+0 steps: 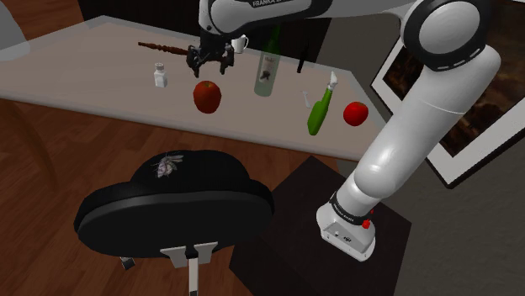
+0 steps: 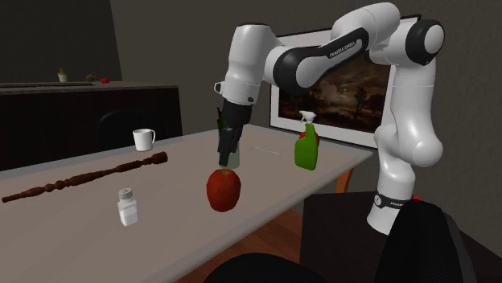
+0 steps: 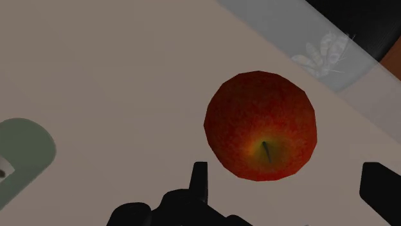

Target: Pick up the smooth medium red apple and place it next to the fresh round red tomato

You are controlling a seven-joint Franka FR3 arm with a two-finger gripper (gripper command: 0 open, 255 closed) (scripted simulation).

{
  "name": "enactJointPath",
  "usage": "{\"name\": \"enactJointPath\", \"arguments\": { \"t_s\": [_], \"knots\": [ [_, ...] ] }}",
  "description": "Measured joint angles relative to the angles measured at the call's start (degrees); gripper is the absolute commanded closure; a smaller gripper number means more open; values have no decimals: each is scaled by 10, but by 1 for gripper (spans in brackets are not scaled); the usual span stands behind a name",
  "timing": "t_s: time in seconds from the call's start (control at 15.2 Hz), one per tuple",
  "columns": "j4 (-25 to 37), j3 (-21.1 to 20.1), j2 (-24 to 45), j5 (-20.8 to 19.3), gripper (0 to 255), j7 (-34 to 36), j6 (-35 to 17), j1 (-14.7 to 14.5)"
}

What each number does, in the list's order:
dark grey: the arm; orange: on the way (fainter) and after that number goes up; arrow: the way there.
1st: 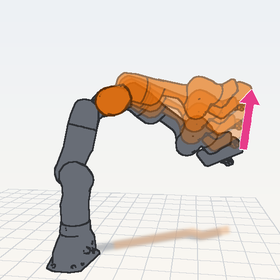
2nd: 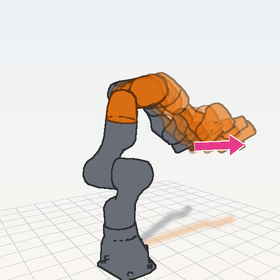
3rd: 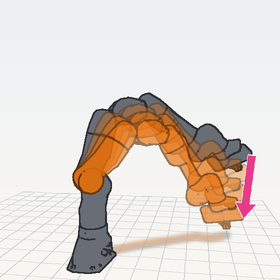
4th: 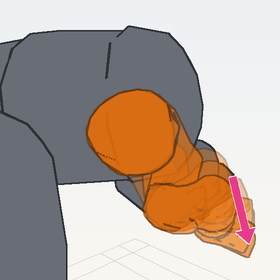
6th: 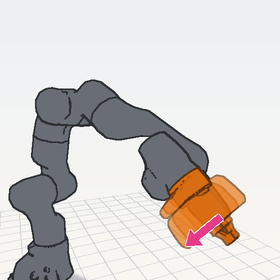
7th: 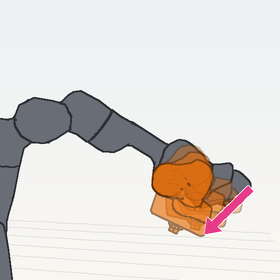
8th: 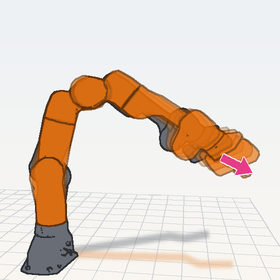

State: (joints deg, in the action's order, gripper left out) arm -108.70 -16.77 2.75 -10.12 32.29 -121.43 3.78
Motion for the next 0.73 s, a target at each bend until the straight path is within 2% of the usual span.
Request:
{"name": "enactJointPath", "arguments": {
  "t_s": [0.26,0.66,0.73],
  "knots": [
    [-13,1,15,-8,0,7,-26,0],
    [-15,2,17,-9,0,6,-31,1],
    [-15,2,17,-9,255,6,-31,1]
  ]
}}
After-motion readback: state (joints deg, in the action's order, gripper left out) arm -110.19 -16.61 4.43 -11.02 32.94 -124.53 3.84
